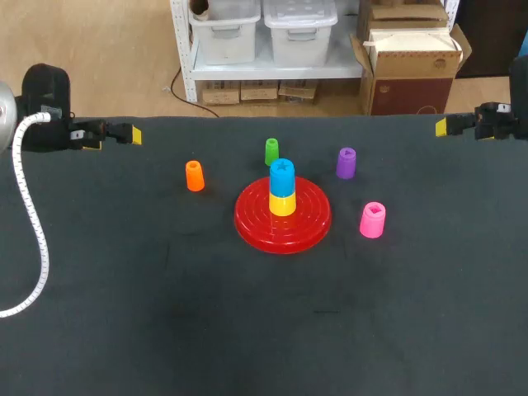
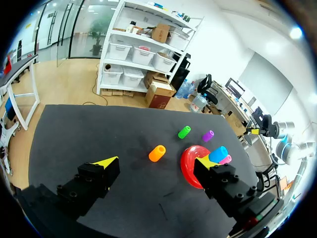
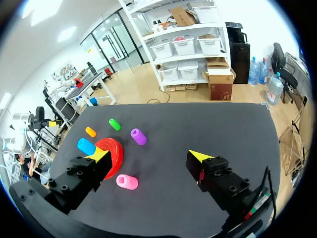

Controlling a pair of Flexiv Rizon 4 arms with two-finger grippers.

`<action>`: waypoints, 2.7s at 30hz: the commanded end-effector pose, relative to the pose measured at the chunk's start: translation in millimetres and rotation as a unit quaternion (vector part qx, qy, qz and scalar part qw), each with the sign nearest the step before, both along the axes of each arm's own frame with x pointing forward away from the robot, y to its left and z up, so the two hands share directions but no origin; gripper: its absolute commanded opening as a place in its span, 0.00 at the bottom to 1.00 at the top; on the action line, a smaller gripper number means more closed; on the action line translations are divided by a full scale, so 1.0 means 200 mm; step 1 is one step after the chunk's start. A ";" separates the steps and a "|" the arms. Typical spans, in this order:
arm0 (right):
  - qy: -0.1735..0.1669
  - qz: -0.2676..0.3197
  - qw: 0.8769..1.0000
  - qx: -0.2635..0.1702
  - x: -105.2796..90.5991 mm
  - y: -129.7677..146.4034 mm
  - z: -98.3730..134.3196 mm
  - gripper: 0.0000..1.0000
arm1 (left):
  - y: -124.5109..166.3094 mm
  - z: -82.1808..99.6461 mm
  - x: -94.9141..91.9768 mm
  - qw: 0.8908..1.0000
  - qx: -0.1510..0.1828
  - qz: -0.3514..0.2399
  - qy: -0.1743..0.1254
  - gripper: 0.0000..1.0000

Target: Pick up and stack the cylinders on the red base in this order: pink,purple,orange,green

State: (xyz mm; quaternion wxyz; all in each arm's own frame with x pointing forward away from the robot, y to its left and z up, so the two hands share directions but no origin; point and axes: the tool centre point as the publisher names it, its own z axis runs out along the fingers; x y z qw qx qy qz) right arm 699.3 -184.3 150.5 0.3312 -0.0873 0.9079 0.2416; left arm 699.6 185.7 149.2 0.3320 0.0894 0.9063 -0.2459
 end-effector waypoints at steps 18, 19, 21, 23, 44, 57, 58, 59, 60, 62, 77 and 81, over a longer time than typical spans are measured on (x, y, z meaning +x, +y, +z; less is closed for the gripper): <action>0.000 0.001 1.000 0.001 0.00 0.00 0.00 1.00 | -0.01 0.01 0.00 1.000 0.004 0.002 0.003 1.00; 0.000 0.001 1.000 0.001 0.00 0.00 0.00 1.00 | -0.01 0.01 0.00 1.000 0.004 0.002 0.003 1.00; 0.000 0.001 1.000 0.001 0.00 0.00 0.00 1.00 | -0.01 0.01 0.00 1.000 0.004 0.002 0.003 1.00; 0.000 0.001 1.000 0.001 0.00 0.00 0.00 1.00 | -0.01 0.01 0.00 1.000 0.004 0.002 0.003 1.00; 0.000 0.001 1.000 0.001 0.00 0.00 0.00 1.00 | -0.01 0.06 -0.18 0.799 0.020 -0.536 -0.272 1.00; 0.000 0.001 1.000 0.001 0.00 0.00 0.00 1.00 | -0.06 -0.08 -0.11 0.886 0.079 -0.410 -0.200 1.00; 0.000 0.001 1.000 0.001 0.00 0.00 0.00 1.00 | -0.05 -0.10 -0.11 0.888 0.087 -0.407 -0.196 1.00; 0.000 0.001 1.000 0.001 0.00 0.00 0.00 1.00 | -0.04 -0.12 -0.10 0.889 0.098 -0.404 -0.191 1.00; 0.000 0.001 1.000 0.001 0.00 0.00 0.00 1.00 | -0.03 -0.13 -0.10 0.889 0.110 -0.400 -0.192 1.00; 0.000 0.001 1.000 0.001 0.00 0.00 0.00 1.00 | -0.02 -0.16 -0.08 0.894 0.128 -0.390 -0.182 1.00; 0.000 0.001 1.000 0.001 0.00 0.00 0.00 1.00 | 0.00 -0.16 -0.06 0.897 0.119 -0.375 -0.202 1.00; 0.000 0.001 1.000 0.001 0.00 0.00 0.00 1.00 | 0.01 -0.15 -0.07 0.897 0.112 -0.372 -0.211 1.00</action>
